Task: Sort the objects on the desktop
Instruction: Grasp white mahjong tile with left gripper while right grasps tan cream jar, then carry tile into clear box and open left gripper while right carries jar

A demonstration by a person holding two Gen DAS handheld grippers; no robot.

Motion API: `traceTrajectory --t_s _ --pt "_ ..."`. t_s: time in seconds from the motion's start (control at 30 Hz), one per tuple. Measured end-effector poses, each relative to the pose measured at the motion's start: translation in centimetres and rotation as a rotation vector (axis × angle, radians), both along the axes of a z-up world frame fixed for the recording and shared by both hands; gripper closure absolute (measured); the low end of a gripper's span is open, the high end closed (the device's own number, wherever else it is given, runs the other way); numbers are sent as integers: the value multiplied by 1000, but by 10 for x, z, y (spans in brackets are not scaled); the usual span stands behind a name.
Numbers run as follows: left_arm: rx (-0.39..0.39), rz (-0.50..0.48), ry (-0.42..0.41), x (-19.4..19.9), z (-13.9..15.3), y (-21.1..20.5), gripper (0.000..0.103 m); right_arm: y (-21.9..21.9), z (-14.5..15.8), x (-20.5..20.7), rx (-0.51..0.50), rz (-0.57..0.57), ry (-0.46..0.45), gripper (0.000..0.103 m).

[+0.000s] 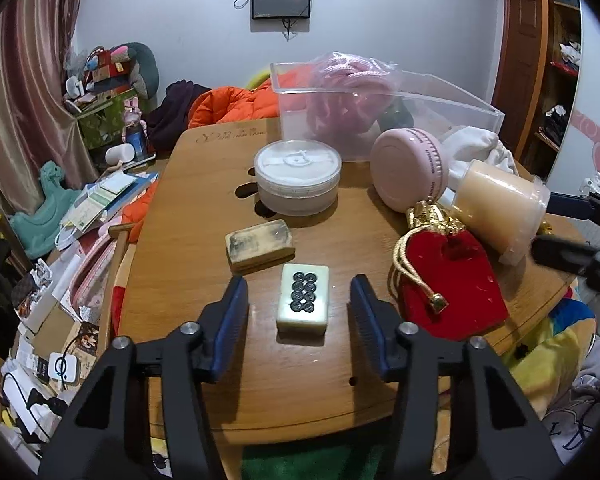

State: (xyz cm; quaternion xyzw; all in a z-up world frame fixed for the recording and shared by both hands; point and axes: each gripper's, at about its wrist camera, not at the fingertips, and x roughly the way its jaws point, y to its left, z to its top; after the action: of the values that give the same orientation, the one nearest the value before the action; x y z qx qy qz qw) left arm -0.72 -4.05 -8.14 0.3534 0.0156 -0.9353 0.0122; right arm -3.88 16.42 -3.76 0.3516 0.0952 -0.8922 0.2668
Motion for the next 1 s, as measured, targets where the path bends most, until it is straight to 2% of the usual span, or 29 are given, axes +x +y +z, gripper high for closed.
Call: traceTrajectory --t_s 0.17,0.2,0.27,0.33,0.47,0.77,1.0 --pt "24 8 -4 -2 -2 -4 63 -24 -17 -4 60 -5 -12 13" --pt "26 8 -2 -3 -2 -4 65 -26 -20 -6 71 -12 -15 16" --pt "20 11 3 -3 -2 -2 73 -26 -24 -8 90 -31 -16 31" --pt "14 6 7 -4 -3 1 79 -22 -24 -11 80 -39 -28 37" --pt "15 5 9 -3 -3 3 79 -18 -24 -16 38 -38 -60 38" --pt "57 3 42 2 12 0 79 -11 -1 -7 -16 -40 3 38" --pt "77 0 79 0 25 1 79 0 8 -10 -37 -63 -2 43"
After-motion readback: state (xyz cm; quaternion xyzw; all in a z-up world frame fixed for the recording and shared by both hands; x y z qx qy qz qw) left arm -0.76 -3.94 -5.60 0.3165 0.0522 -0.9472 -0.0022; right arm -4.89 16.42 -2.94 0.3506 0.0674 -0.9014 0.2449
